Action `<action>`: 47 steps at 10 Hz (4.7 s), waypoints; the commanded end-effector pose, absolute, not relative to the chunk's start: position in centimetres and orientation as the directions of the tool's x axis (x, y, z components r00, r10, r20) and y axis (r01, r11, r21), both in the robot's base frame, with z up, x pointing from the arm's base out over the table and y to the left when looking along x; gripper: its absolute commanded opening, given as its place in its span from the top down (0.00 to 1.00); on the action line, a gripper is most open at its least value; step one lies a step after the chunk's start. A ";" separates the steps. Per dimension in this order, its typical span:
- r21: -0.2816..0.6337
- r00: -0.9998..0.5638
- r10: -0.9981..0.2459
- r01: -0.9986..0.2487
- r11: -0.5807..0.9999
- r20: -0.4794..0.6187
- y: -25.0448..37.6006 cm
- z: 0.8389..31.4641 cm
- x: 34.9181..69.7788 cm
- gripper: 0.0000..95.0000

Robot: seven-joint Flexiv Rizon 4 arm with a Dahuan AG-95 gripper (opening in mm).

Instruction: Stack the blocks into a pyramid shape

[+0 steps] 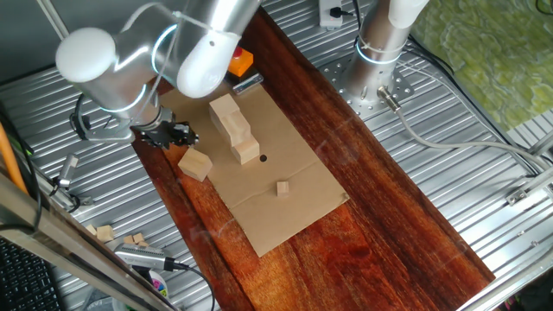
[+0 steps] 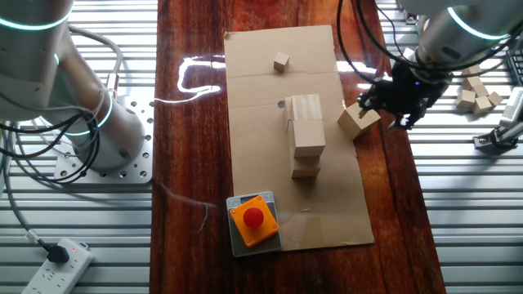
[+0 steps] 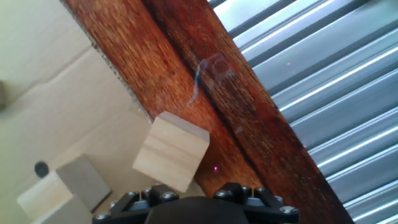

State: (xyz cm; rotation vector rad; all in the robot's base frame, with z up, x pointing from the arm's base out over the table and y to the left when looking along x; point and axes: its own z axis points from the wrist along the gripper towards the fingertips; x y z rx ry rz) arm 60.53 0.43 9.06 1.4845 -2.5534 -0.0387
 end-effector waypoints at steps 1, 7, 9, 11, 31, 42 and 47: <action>0.101 -0.543 -0.827 -0.824 0.558 0.147 0.7 8.9 60.4 0.40; 0.131 -0.667 -0.736 -0.724 0.677 0.115 1.7 8.4 60.1 0.40; 0.138 -0.678 -0.727 -0.714 0.687 0.110 2.4 8.0 59.9 0.20; 0.138 -0.680 -0.725 -0.712 0.688 0.110 3.1 7.6 59.7 0.20; 0.090 -0.733 -0.669 -0.663 0.744 0.125 2.6 4.0 58.8 1.00; -0.002 -0.710 -0.692 -0.699 0.716 0.131 -0.6 8.3 59.8 1.00; -0.049 -0.664 -0.730 -0.744 0.666 0.160 -3.3 11.7 60.2 1.00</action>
